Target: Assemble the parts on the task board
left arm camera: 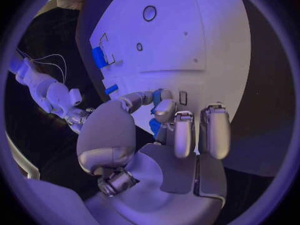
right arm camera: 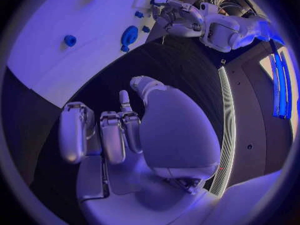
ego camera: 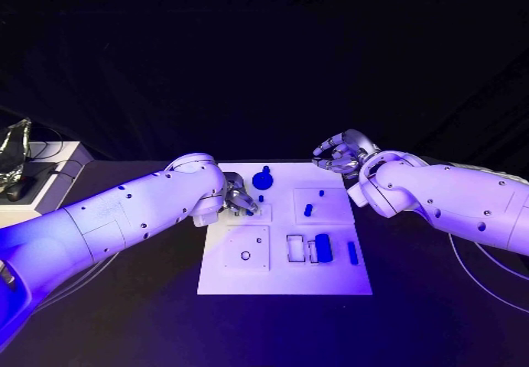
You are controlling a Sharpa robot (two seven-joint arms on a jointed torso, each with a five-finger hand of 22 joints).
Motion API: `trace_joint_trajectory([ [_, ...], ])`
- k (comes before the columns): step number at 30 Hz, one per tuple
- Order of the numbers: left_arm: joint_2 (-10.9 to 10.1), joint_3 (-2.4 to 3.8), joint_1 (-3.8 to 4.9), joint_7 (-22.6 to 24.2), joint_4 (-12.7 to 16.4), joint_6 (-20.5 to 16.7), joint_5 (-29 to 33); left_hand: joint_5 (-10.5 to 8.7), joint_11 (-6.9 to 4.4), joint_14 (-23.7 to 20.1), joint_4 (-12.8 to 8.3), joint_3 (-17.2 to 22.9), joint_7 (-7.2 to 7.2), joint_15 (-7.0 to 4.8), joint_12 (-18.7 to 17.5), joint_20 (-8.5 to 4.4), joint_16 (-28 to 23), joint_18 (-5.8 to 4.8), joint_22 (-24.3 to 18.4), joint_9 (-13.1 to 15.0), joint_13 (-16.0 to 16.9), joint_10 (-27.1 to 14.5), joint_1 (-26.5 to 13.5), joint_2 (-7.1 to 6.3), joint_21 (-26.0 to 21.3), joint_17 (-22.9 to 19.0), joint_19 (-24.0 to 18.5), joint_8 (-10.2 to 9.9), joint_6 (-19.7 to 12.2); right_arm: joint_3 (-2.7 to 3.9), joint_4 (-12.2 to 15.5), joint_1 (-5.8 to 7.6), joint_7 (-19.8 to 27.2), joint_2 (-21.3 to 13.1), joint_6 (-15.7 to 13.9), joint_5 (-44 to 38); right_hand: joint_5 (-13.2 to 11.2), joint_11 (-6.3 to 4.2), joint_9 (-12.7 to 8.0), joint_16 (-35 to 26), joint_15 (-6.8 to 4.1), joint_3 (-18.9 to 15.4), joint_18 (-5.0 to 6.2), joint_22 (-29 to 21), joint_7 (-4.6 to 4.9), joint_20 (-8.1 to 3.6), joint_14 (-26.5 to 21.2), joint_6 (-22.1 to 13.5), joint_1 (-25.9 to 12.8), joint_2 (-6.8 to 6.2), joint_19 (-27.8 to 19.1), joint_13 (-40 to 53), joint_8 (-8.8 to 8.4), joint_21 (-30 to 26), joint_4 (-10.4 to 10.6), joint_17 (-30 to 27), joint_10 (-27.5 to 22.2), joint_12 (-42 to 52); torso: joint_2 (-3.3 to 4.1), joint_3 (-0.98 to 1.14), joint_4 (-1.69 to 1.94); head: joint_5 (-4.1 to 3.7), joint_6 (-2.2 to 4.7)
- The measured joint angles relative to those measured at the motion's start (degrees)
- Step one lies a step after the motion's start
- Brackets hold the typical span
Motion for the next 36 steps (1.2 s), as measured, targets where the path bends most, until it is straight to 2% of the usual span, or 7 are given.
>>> trace_joint_trajectory([
  [4,-0.04,-0.02,-0.04,0.00,-0.04,-0.07,0.00,-0.01,0.00,0.00,0.72,-1.18,-0.67,0.00,0.00,0.00,0.00,0.00,0.00,0.53,0.00,0.00,-0.08,-0.08,0.00,0.00,0.00,-0.21,0.67,0.00,0.06,0.00,-0.04,-0.03,0.03,0.00,0.00,0.00,0.00,0.00,0.00,0.12,0.00,0.00,-0.21,0.00,0.00,-0.21,-0.30,-0.30,0.00,0.00,0.00,0.00,-0.11,0.00,0.00,-0.36,0.00,0.00,0.01,0.01,-0.03],
  [21,-0.15,-0.10,-0.12,-0.03,-0.10,-0.54,-0.05,-0.03,0.01,-0.01,2.38,-4.29,-0.93,0.01,0.00,0.00,0.00,0.00,0.00,0.06,-0.08,-0.01,-0.53,-0.53,0.00,0.00,0.00,-0.52,1.39,0.00,0.01,-0.01,-0.11,-0.10,-0.01,-0.01,0.00,0.00,-0.01,0.00,0.00,0.32,0.00,0.00,-0.03,0.00,0.00,-0.38,-0.31,-0.30,0.00,-0.02,0.00,-0.23,0.00,0.00,0.00,-0.36,-0.01,-0.03,0.05,0.00,-0.24],
  [26,-0.24,-0.11,-0.14,-0.03,-0.10,-0.63,-0.05,0.00,0.01,-0.01,3.47,-6.36,-0.69,0.01,0.00,0.00,0.00,0.00,0.00,0.01,-0.08,-0.02,-0.36,-1.03,0.00,0.00,0.00,-0.52,1.39,0.00,0.01,-0.01,-0.06,-0.12,-0.08,-0.01,0.00,0.00,-0.01,0.00,0.00,0.32,0.00,0.00,-0.03,0.00,0.00,-0.39,-0.30,-0.30,0.00,-0.02,0.00,-0.23,0.00,0.00,0.00,-0.36,-0.01,-0.05,0.05,0.03,-0.32],
  [28,-0.27,-0.17,-0.20,-0.04,-0.10,-0.63,-0.03,-0.01,0.01,-0.01,4.47,-8.44,-0.62,0.01,0.23,0.01,0.00,0.00,0.00,-0.13,-0.07,-0.02,-0.51,-1.60,0.00,0.00,-0.01,-0.66,1.52,0.00,0.02,-0.02,-0.02,-0.14,-0.16,0.00,0.00,0.00,-0.01,0.00,0.00,0.32,0.00,-0.01,-0.03,0.00,0.00,-0.38,-0.30,-0.30,0.00,-0.02,0.00,-0.23,0.00,0.00,0.00,-0.36,-0.01,-0.07,0.05,0.03,-0.33],
  [30,-0.29,-0.16,-0.20,-0.04,-0.10,-0.63,-0.01,-0.22,0.01,-0.01,5.34,-9.69,-0.63,0.01,0.23,0.00,0.00,0.00,0.00,-0.13,-0.08,-0.02,-0.51,-1.59,0.00,0.00,-0.01,-0.95,1.53,0.00,0.06,-0.02,0.04,-0.17,-0.31,0.00,0.00,0.00,0.02,0.00,0.00,0.32,0.00,0.00,-0.03,0.00,0.00,-0.38,-0.30,-0.30,0.00,-0.02,0.00,-0.23,0.00,0.00,0.00,-0.36,-0.01,-0.07,0.05,0.04,-0.33],
  [36,-0.33,-0.15,-0.20,-0.01,-0.11,-0.61,0.03,-0.22,0.01,-0.01,5.99,-10.56,-0.63,0.01,0.23,0.01,0.00,0.00,0.00,-0.13,-0.08,-0.02,-0.28,-1.82,0.00,0.00,-0.01,-0.97,1.53,0.00,0.08,-0.03,0.18,-0.27,-1.01,0.03,0.00,0.00,0.05,0.00,0.00,0.48,0.00,0.04,-0.03,0.00,0.00,-0.38,-0.30,-0.30,0.00,-0.03,0.00,-0.23,-0.16,0.00,0.00,-0.36,-0.01,-0.07,0.06,0.03,-0.44],
])
